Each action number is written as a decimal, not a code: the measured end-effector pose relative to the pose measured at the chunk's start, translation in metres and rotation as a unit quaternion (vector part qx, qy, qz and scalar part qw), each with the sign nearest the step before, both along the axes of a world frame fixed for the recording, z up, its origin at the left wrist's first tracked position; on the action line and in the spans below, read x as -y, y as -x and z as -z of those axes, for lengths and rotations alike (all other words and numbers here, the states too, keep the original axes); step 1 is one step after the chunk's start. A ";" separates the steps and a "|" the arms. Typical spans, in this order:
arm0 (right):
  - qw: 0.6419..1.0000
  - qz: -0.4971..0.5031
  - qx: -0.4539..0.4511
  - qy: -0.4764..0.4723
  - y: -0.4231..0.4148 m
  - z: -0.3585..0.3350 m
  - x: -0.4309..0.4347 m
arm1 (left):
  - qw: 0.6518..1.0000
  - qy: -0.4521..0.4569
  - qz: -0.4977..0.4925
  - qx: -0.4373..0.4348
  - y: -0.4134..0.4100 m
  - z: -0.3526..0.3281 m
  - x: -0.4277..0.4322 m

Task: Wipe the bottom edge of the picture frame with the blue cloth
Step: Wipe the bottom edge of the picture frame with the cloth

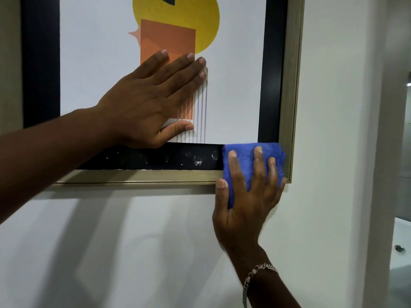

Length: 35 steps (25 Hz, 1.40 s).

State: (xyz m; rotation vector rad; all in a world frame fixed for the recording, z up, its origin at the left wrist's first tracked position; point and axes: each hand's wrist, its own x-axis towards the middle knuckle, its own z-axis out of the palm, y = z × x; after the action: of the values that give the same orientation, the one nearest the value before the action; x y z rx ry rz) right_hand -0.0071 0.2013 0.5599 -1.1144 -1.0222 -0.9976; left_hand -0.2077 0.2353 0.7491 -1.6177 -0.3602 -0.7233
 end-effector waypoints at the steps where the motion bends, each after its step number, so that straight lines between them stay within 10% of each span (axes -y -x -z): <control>1: 1.000 0.002 0.021 0.005 -0.001 0.004 0.001 | 1.000 0.001 0.003 0.006 0.003 0.000 0.000; 35: 1.000 -0.019 -0.008 -0.008 0.064 -0.003 -0.007 | 0.997 0.044 0.018 0.064 0.039 0.008 -0.001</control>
State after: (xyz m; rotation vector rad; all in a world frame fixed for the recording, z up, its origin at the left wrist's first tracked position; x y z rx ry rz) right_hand -0.0709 0.2083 0.5630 -1.0833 -1.0176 -0.9638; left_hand -0.2470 0.2364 0.7412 -1.6693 -0.4625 -0.8502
